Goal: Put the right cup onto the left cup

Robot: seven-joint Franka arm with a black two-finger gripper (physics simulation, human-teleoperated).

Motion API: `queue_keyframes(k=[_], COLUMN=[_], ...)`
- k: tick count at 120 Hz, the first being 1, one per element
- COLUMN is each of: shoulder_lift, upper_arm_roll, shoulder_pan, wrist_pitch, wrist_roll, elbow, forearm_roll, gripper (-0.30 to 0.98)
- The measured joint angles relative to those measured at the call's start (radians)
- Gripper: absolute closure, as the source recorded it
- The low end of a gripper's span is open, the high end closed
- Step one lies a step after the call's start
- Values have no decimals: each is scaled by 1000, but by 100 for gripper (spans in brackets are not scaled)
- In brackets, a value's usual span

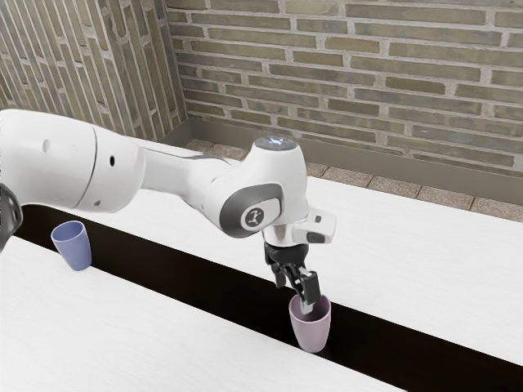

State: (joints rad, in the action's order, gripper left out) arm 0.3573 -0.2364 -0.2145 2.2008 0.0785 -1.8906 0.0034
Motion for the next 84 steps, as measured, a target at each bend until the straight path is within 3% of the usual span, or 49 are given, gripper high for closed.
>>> queue_keyframes(k=[18,36,50,84], shoulder_lift=[25,23,23,20], upper_arm_roll=[0,0,0,-1], shoulder_pan=[0,0,-2,-24], wrist_pitch=[37,55,62,70], wrist_roll=[-13,-24,-31,-45], elbow=[-10,-10,-9,-1], forearm_roll=[2,6,12,15], gripper=[2,41,60,75])
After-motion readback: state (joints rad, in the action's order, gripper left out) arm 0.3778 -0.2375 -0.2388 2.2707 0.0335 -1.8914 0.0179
